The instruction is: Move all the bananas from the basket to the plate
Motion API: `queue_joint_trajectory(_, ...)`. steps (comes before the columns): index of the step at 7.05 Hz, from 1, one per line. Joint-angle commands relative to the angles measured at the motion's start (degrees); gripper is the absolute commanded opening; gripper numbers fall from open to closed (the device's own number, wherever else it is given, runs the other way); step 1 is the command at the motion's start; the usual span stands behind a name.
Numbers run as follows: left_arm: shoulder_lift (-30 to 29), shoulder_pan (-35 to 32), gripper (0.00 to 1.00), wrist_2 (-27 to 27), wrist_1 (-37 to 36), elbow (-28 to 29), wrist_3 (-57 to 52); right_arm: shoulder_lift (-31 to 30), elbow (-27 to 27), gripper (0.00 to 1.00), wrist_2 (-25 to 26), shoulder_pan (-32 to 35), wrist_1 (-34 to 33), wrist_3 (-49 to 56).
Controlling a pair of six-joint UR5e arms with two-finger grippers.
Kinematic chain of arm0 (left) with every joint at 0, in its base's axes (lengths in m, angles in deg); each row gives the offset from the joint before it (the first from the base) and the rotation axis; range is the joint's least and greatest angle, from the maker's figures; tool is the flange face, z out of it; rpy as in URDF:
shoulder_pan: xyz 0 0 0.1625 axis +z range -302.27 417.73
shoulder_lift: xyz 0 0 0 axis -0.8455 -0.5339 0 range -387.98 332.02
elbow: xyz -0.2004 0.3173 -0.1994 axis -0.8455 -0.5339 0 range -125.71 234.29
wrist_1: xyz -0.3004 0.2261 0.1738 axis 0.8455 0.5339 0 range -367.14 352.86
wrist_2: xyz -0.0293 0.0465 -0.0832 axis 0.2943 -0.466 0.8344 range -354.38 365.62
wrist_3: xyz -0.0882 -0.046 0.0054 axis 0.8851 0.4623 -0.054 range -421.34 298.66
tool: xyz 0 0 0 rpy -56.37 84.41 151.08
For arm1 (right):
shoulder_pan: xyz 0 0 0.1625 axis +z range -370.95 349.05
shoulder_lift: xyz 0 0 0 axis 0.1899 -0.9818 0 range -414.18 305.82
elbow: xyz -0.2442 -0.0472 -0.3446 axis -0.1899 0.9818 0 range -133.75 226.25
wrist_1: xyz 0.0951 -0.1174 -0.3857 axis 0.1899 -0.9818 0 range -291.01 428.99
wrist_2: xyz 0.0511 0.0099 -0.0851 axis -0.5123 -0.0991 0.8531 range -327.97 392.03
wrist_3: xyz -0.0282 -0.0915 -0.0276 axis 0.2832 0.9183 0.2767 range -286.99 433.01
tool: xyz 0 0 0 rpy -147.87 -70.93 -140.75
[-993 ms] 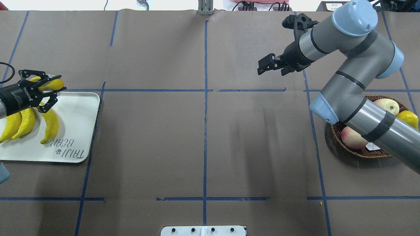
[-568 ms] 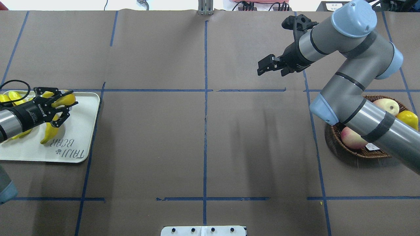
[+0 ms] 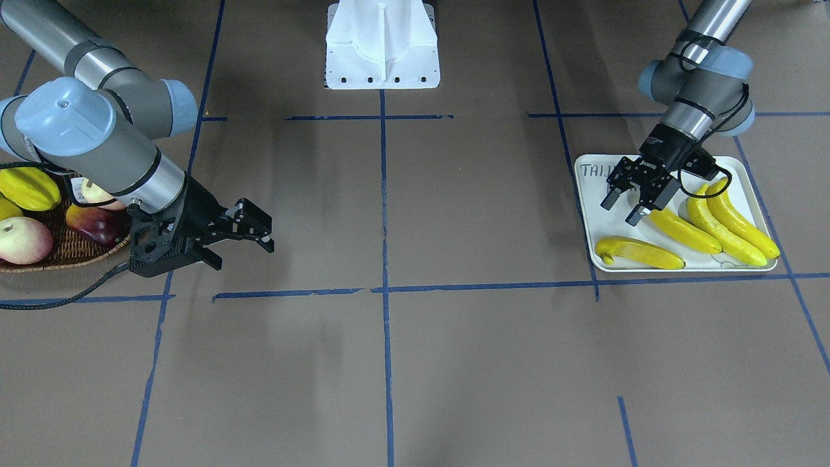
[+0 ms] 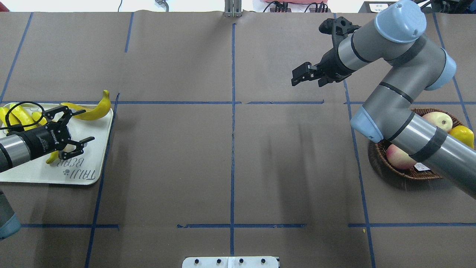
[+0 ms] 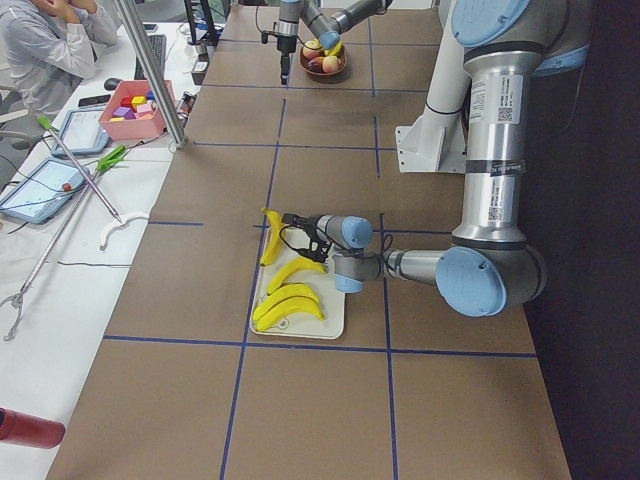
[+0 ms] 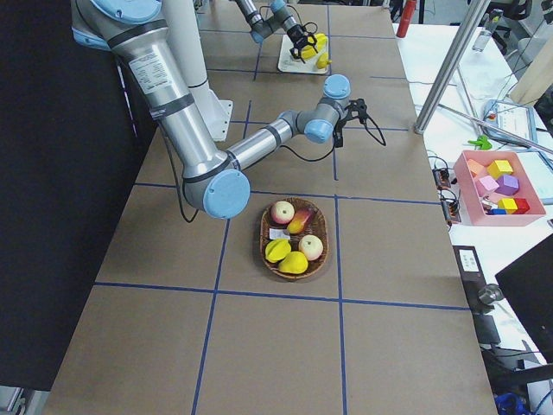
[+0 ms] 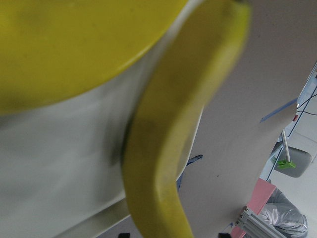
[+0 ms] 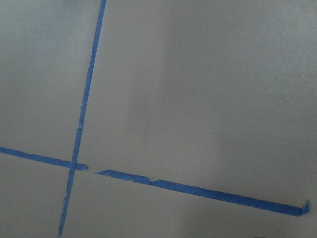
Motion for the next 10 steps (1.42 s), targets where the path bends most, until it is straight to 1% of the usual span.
queue_joint_trajectory(1,2.1,-0.8,1.00,4.1,0.2,-0.6,-5.6,0.1,0.1,1.00,-0.1,0.0,0.0,0.0)
queue_joint_trajectory(2,2.2,-2.4,1.00,6.2,0.2,-0.7,-6.5,0.0,0.1,1.00,-0.1,0.2,0.0,0.0)
queue_joint_trajectory(3,1.9,-7.0,1.00,11.6,-0.2,-1.2,-8.0,-0.4,-0.2,1.00,-0.6,1.5,-0.4,0.3)
queue_joint_trajectory(4,1.9,-11.6,1.00,19.8,-0.8,-1.4,-16.7,-1.5,-0.3,1.00,-1.0,3.2,-0.7,1.9)
queue_joint_trajectory(5,1.9,-15.7,1.00,25.8,-4.0,-1.3,-25.9,-3.3,-1.0,1.00,-1.1,4.1,-0.7,5.0)
queue_joint_trajectory(6,1.8,-19.0,1.00,30.7,-7.7,-1.4,-36.0,-4.7,-1.1,1.00,-1.1,5.0,-0.7,7.4)
queue_joint_trajectory(7,1.6,-21.8,1.00,33.5,-9.2,-1.4,-45.7,-5.6,-1.1,1.00,-1.1,5.9,-0.7,9.3)
queue_joint_trajectory(8,1.8,-23.2,1.00,33.9,-9.5,-1.3,-54.2,-6.3,-1.1,1.00,-1.1,6.6,-0.8,11.0)
queue_joint_trajectory(10,2.0,-23.3,1.00,34.0,-16.4,-1.3,-73.0,-7.0,-1.1,1.00,-1.0,7.3,-1.7,13.5)
